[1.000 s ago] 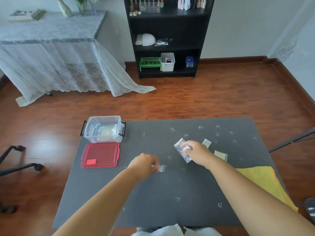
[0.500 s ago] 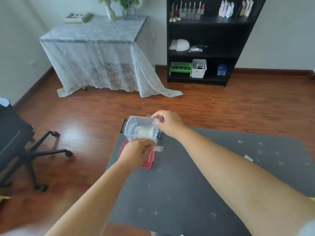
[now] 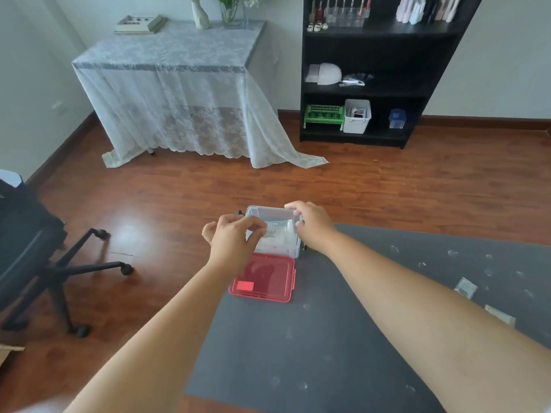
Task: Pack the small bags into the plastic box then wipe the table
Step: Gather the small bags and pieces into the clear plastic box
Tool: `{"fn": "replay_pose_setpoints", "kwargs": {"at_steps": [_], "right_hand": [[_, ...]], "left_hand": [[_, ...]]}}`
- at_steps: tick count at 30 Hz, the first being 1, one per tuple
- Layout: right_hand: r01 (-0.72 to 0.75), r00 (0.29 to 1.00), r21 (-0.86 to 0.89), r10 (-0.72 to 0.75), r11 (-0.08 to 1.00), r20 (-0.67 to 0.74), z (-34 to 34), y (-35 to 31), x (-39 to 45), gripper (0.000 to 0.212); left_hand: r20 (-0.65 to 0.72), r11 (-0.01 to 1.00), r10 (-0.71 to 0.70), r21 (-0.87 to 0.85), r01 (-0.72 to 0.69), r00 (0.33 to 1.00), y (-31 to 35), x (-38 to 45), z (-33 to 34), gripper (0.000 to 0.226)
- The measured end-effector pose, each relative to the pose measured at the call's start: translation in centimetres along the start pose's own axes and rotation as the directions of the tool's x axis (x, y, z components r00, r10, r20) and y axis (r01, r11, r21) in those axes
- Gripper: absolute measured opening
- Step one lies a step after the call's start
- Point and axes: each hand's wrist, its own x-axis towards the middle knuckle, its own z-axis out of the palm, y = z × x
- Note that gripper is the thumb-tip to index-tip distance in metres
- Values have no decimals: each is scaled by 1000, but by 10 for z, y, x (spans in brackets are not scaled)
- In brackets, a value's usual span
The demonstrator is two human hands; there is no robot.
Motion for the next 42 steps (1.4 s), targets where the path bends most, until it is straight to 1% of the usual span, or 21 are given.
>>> {"fn": "replay_pose_setpoints", "kwargs": {"at_steps": [2,5,8,10,12,15,17,19,21,24,26,32,34,39,42], "right_hand": [[-4,998,36,7,999,-69,-4,11,-6,56],[-34,994,58,40,998,-106,-9,27,-19,49],[-60,986,65,69,996,-149,-13,43,-33,45],[-77,981,93,92,993,-169,-16,53,-42,43],[-100,975,118,121,988,-185,-21,65,-52,41],[-156,963,131,180,979,-198,-29,89,-71,38],[-196,950,119,218,973,-222,-37,109,-86,37],[-236,935,111,257,965,-244,-46,131,-103,37],[-284,913,119,306,951,-269,-57,153,-120,36],[-372,857,156,403,915,-321,-76,186,-148,36],[-414,825,163,444,896,-350,-90,207,-168,36],[-538,742,102,528,836,-413,-125,255,-221,34],[-576,730,68,550,815,-407,-128,265,-235,32],[-551,790,-32,509,834,-342,-126,281,-254,26],[-533,807,-36,494,846,-323,-129,284,-257,18]], "left_hand": [[22,999,-51,-7,51,998,1,14,6,5],[108,994,-105,16,104,989,6,27,21,12],[229,990,-125,98,105,965,11,28,36,23],[262,983,-124,165,83,957,13,25,42,31],[240,977,-119,202,70,964,17,19,44,35],[173,977,-78,211,41,982,29,10,46,34],[138,976,5,215,-35,990,46,3,48,31],[124,972,116,190,-139,985,69,-4,53,27],[154,955,239,144,-261,959,98,-13,62,23],[235,898,415,49,-438,879,140,-30,83,18],[290,867,471,22,-498,833,165,-41,99,18],[485,803,478,96,-588,732,218,-60,145,30],[536,777,477,115,-619,697,229,-64,160,32],[661,740,441,114,-662,607,249,-68,188,39],[694,761,383,137,-634,609,253,-69,199,36]]}}
